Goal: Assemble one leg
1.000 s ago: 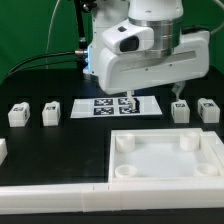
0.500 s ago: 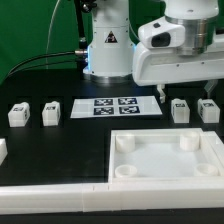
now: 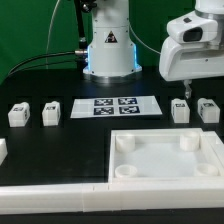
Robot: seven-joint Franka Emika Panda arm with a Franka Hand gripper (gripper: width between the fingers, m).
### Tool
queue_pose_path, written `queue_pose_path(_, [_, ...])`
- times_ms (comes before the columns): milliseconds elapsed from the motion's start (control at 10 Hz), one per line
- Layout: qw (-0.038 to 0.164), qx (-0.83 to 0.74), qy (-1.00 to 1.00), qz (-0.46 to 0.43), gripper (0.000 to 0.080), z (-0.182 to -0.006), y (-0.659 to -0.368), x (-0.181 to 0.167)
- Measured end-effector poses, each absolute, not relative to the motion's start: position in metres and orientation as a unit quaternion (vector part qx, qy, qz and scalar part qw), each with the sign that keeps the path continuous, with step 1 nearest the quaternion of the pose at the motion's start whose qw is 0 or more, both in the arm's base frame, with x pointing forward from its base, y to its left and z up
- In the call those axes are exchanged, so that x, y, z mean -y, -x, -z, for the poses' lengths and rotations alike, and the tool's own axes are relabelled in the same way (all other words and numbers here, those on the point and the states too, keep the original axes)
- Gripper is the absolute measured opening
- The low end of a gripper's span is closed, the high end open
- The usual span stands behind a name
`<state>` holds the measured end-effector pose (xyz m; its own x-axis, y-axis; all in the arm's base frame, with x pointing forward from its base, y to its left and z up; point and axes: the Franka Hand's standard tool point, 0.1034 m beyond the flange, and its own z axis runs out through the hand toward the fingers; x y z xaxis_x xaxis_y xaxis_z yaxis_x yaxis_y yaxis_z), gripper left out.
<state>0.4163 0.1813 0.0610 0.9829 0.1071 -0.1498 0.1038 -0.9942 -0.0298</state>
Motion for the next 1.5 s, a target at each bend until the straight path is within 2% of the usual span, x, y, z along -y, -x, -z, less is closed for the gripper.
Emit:
queue_pose_path(1000, [0.011,0.053,0.996,-0.076,0.0649,-0.061,-0.416,-0.181])
queue_pose_path(1300, [0.005,0.057,0.993,-0.107,0.0649,-0.060,-0.413,-0.180])
queue_pose_path(1500, [-0.009,0.061,0.979,-0.193,0.0649,-0.061,-0.405,-0.176])
